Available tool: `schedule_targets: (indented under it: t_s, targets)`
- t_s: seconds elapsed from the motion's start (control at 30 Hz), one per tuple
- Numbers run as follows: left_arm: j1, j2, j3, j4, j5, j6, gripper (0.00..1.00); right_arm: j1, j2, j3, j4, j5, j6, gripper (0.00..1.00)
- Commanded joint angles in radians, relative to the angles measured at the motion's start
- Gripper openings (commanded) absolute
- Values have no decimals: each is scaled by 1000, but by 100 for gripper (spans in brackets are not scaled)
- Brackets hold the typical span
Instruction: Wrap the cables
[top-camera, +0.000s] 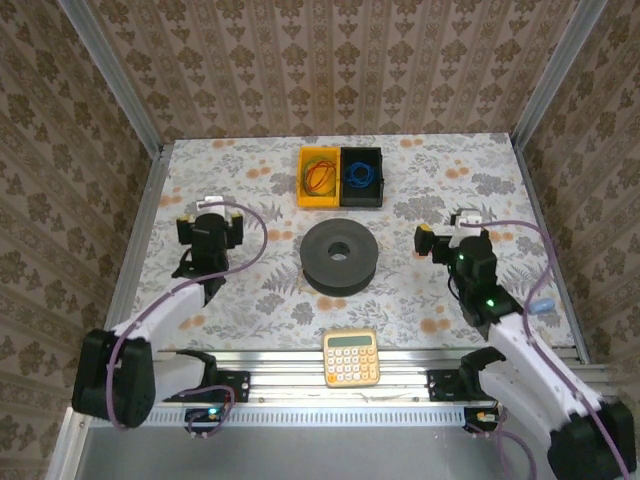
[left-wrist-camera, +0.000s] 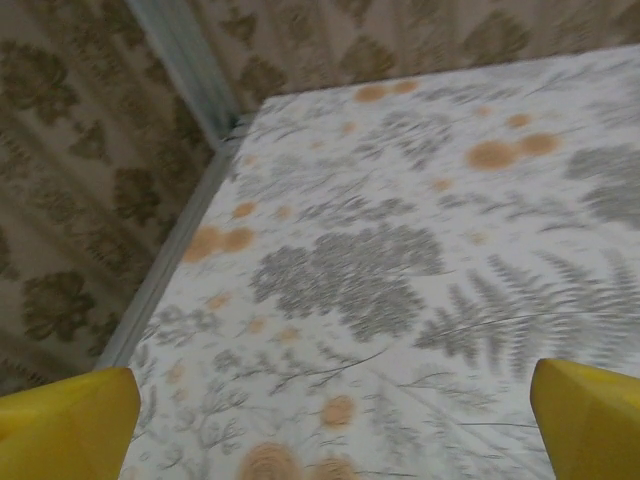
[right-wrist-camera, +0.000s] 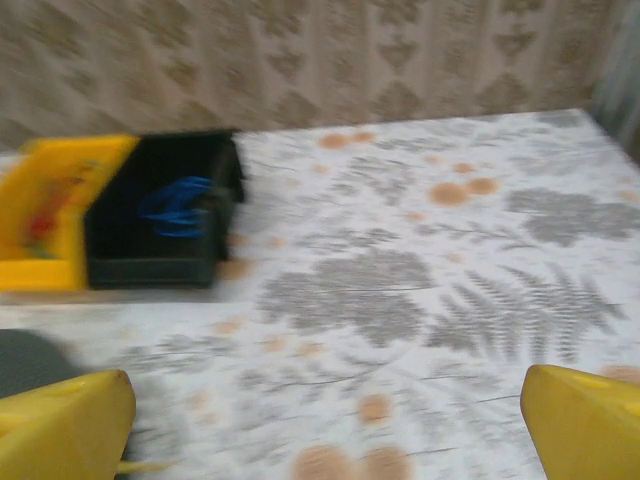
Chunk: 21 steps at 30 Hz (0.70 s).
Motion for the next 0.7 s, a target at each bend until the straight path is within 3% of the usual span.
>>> schedule_targets:
  t_s: [0.0,0.1,0.17,0.3,0.33,0.37,0.47,0.5,0.53,0.57,0.67]
  targets:
    - [43,84,-75,314,-151,62,100,-48,228,-18,205,134,-137,100]
    - [84,183,-121,417,-131,54,100,-96,384,-61,403,64,-128,100]
    - [87,224,-111,436,-125,73,100,-130,418,-27,385,-5,-126,100]
    - [145,322,-114,572,48,71,100,-253,564,-21,575,-192,-42,100]
    - [148,304,-80,448,102,45,100,-257,615,-6,609,-212,-46,100]
    - [163,326,-77,475,146,62,100,-245,641,16,582,-264,-82,100]
    - [235,327,-113,495,322,6,100,-237,671,-31,701,-257,-88,100]
    - [250,390,-166,680,336,26,100,-241,667,-22,674,-266,-86,100]
    - [262,371,-176,689,365,7,100,-242,661,-19,662,-266,-85,100]
    - [268,343,-153,576,368,-18,100,-242,668,-23,679,-267,-87,100]
    - [253,356,-142,587,353,5,100,-237,660,-26,673,-255,-91,100]
